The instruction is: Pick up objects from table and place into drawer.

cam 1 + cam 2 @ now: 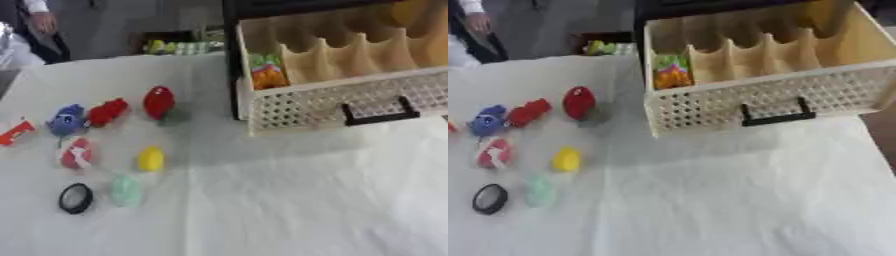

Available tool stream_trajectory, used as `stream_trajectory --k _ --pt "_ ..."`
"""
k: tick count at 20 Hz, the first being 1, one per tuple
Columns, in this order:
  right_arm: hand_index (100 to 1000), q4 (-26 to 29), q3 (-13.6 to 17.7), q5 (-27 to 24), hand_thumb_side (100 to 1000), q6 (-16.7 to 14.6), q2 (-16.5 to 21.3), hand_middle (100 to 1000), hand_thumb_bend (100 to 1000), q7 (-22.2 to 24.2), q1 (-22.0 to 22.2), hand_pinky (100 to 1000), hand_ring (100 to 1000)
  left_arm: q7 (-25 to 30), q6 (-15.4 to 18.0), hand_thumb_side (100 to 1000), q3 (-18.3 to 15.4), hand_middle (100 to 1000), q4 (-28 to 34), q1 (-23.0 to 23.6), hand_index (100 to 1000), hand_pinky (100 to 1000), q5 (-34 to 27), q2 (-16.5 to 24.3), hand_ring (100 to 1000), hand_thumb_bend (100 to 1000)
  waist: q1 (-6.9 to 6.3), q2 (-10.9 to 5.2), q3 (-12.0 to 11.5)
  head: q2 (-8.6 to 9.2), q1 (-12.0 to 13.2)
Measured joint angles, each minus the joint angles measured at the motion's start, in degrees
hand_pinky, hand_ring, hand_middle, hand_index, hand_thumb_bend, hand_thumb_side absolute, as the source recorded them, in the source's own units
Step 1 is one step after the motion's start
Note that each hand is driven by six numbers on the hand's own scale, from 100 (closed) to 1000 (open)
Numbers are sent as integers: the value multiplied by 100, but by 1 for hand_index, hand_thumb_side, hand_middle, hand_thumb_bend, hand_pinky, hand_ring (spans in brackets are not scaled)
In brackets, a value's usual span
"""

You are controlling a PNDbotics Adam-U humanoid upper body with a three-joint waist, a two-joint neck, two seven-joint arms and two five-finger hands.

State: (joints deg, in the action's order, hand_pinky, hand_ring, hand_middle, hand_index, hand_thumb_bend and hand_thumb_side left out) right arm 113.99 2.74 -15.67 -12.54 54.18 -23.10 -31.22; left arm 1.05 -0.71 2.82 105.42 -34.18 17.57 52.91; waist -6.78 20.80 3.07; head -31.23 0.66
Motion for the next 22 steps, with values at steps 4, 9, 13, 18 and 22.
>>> stream_trajectory --k 4,9,13,18,22 --pt "589 0 4 5 874 -21 -19 318 120 9 48 521 311 370 144 744 89 768 -276 -187 1000 589 164 85 732 100 -57 0 89 1 63" --pt "586 0 31 59 873 -51 -37 317 118 -1 100 522 310 702 351 837 232 783 -616 -488 1000 607 297 108 748 100 -120 32 215 20 77" --pt "580 0 46 87 872 -76 -46 314 116 -19 132 522 306 1033 553 939 386 788 -959 -783 986 616 311 101 755 139 -126 83 259 93 77" --pt "577 0 71 93 873 -102 -69 312 117 -13 153 525 304 1455 731 987 609 791 -1413 -1158 975 626 419 2 761 228 -174 139 334 175 96" --pt "569 0 72 93 872 -89 -103 311 116 3 150 526 304 1741 854 1000 765 790 -1759 -1389 958 637 648 -133 766 315 -226 162 399 219 127"
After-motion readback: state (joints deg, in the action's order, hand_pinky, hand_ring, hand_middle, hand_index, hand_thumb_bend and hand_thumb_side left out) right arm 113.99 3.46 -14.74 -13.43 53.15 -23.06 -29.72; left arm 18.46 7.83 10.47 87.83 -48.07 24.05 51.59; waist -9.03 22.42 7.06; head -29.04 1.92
